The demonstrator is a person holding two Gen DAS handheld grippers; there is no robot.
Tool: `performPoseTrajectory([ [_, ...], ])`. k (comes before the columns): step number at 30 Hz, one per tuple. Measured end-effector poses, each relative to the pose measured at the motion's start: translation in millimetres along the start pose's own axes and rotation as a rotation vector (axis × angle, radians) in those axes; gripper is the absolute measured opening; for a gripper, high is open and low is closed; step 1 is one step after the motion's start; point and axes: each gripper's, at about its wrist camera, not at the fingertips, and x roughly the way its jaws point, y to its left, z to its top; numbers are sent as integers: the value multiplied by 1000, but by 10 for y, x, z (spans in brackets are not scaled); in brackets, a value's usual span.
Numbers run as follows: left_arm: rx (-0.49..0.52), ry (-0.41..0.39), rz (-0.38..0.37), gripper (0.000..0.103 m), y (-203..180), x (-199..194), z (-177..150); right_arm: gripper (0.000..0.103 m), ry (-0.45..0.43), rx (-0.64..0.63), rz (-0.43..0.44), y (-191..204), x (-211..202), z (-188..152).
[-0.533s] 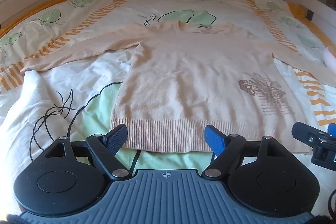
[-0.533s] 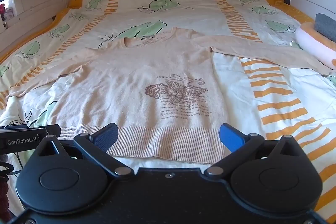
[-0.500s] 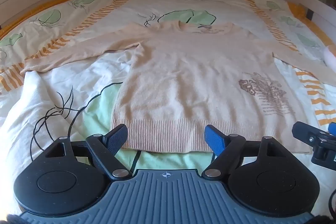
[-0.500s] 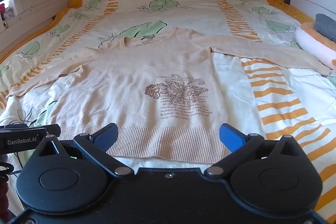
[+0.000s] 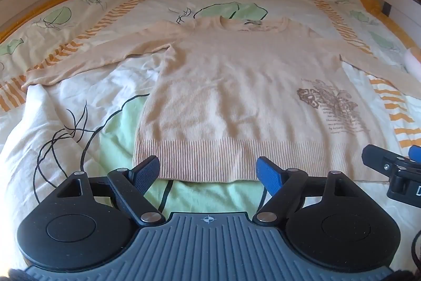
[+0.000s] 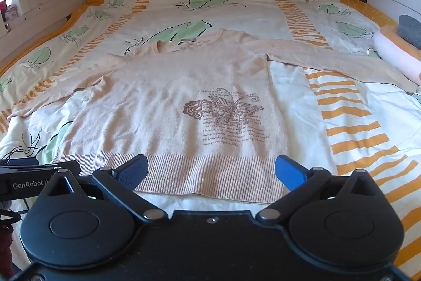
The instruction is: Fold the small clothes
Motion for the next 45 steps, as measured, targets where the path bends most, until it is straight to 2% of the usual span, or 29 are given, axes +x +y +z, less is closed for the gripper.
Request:
performPoseTrajectory([
  [45,12,52,-9,80,-53,106,-47,102,39,23,23,-4,56,-19],
])
